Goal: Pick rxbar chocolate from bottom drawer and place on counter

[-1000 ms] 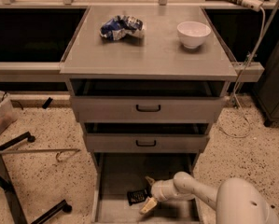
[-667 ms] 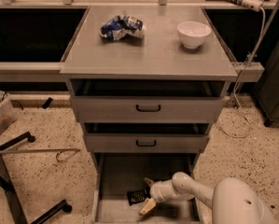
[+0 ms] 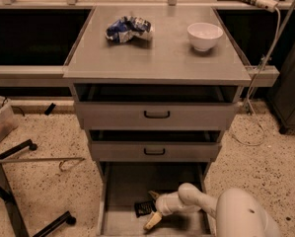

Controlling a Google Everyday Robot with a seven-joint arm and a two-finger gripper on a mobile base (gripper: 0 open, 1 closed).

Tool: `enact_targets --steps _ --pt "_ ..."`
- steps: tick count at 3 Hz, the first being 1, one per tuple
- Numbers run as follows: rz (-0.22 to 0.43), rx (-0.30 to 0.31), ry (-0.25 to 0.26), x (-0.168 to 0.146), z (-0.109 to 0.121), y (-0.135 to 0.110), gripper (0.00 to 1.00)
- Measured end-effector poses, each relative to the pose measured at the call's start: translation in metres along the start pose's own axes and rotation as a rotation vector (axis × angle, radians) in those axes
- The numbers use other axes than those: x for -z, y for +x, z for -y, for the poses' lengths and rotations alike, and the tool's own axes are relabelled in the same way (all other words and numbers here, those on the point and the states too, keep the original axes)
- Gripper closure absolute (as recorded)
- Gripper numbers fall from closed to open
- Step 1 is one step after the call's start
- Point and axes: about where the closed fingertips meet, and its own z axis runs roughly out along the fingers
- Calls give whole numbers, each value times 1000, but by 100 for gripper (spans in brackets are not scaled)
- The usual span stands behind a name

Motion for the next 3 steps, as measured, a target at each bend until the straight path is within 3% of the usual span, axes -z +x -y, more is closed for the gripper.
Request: enact_targets --steps 3 --pt "-11 63 110 -16 15 -15 0"
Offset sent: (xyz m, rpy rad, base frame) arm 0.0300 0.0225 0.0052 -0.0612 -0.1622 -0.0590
